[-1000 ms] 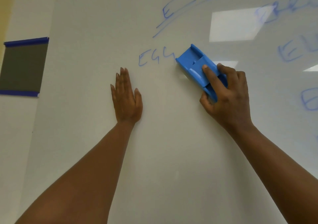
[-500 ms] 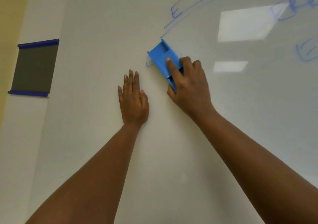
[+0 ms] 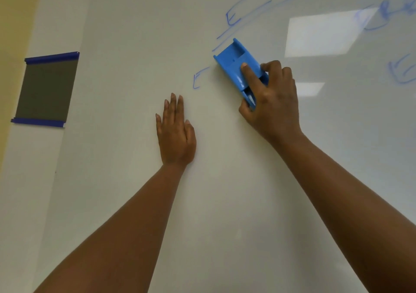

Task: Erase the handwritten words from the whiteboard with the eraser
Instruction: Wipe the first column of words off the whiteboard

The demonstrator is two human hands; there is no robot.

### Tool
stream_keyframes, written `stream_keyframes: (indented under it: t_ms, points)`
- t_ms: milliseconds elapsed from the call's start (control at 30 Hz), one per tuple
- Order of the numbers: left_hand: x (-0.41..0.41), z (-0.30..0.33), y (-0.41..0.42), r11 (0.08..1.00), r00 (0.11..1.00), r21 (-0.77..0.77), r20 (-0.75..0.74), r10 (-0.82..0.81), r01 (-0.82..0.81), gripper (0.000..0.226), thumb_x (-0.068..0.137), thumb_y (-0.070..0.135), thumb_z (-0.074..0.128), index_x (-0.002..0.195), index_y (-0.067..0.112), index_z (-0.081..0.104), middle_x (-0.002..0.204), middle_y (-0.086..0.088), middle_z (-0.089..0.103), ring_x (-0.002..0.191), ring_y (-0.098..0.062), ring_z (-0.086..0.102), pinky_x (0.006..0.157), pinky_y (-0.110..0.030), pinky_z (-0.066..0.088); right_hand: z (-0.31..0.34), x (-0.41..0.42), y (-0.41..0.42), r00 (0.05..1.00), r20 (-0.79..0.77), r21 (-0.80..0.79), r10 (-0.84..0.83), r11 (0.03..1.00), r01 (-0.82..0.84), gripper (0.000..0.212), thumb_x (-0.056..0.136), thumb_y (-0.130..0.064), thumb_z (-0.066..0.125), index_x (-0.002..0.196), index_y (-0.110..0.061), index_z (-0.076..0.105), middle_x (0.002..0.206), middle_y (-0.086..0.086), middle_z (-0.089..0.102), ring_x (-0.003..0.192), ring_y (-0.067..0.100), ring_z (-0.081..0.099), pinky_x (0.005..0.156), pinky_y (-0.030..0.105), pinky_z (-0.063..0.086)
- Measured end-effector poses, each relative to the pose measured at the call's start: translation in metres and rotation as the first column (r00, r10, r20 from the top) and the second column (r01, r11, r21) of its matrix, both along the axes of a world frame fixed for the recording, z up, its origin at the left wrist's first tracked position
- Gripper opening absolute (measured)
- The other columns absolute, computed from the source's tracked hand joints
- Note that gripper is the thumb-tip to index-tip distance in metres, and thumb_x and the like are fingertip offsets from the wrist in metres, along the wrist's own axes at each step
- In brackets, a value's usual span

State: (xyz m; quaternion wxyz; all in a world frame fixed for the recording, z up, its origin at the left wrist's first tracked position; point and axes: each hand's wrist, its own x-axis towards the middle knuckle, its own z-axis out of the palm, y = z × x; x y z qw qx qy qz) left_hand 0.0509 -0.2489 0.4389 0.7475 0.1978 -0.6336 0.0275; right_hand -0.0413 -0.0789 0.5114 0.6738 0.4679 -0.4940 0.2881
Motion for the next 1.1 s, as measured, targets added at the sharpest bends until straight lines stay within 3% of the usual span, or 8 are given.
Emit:
stream_keyframes:
  t_ms: [167,400,600,833,967,1100]
  points:
    - [0.000,0.000,0.000,1.000,1.000,-0.001,-0.001,-0.001,0.001,0.060,0.087,0.016,0.025,0.147,0.011,0.025,0.156,-0.005,0.019,0.144,-0.019,0.014,0.117,-0.038,0.003,0.000,-0.001,0.006,0.993,-0.114,0.154,0.020,0.988,-0.002,0.052,0.072,-0.011,0.066,0.121,-0.002,0.057,0.107,0.028,0.055,0.082,0.040,0.051,0.066,0.043,0.046]
    - [0.001,-0.001,0.001,0.999,0.999,-0.017,-0.020,-0.039,0.038,0.059,0.087,0.014,0.027,0.146,0.011,0.027,0.155,-0.006,0.021,0.144,-0.019,0.015,0.117,-0.039,0.004,0.010,0.002,0.003,0.998,-0.065,0.111,-0.013,0.994,0.020,0.051,0.074,-0.012,0.064,0.124,-0.005,0.055,0.111,0.026,0.053,0.084,0.039,0.049,0.067,0.042,0.046]
    - [0.001,-0.001,0.001,0.999,0.999,-0.029,-0.017,-0.033,0.033,0.058,0.088,0.014,0.026,0.146,0.010,0.026,0.155,-0.006,0.022,0.144,-0.020,0.015,0.117,-0.037,0.004,-0.002,0.008,-0.007,0.991,-0.137,0.212,0.006,0.977,0.024,0.051,0.072,-0.011,0.067,0.122,-0.003,0.056,0.109,0.027,0.055,0.081,0.039,0.051,0.065,0.044,0.047]
    - [0.001,-0.002,0.000,0.998,0.999,-0.037,-0.021,-0.043,0.042,0.057,0.088,0.015,0.027,0.146,0.011,0.027,0.154,-0.006,0.023,0.144,-0.019,0.016,0.117,-0.038,0.005,0.016,0.010,-0.015,0.997,-0.059,0.106,-0.059,0.992,0.065,0.052,0.079,-0.016,0.059,0.129,-0.007,0.049,0.119,0.024,0.049,0.090,0.037,0.047,0.070,0.042,0.043]
    - [0.002,-0.001,0.000,0.998,0.998,-0.037,-0.021,-0.051,0.050,0.057,0.089,0.015,0.026,0.146,0.012,0.026,0.155,-0.005,0.022,0.144,-0.018,0.015,0.117,-0.036,0.003,0.017,0.022,-0.030,0.995,-0.090,0.182,-0.049,0.981,0.065,0.054,0.082,-0.020,0.057,0.134,-0.010,0.043,0.125,0.021,0.044,0.097,0.034,0.043,0.078,0.040,0.041]
    - [0.001,-0.001,0.001,0.995,0.994,-0.034,-0.045,-0.096,0.095,0.058,0.089,0.014,0.027,0.146,0.007,0.023,0.154,-0.006,0.024,0.144,-0.018,0.016,0.117,-0.035,0.003,0.008,0.024,-0.029,0.990,-0.142,0.276,0.015,0.961,0.025,0.055,0.076,-0.016,0.065,0.128,-0.007,0.051,0.119,0.024,0.049,0.092,0.037,0.047,0.073,0.042,0.043]
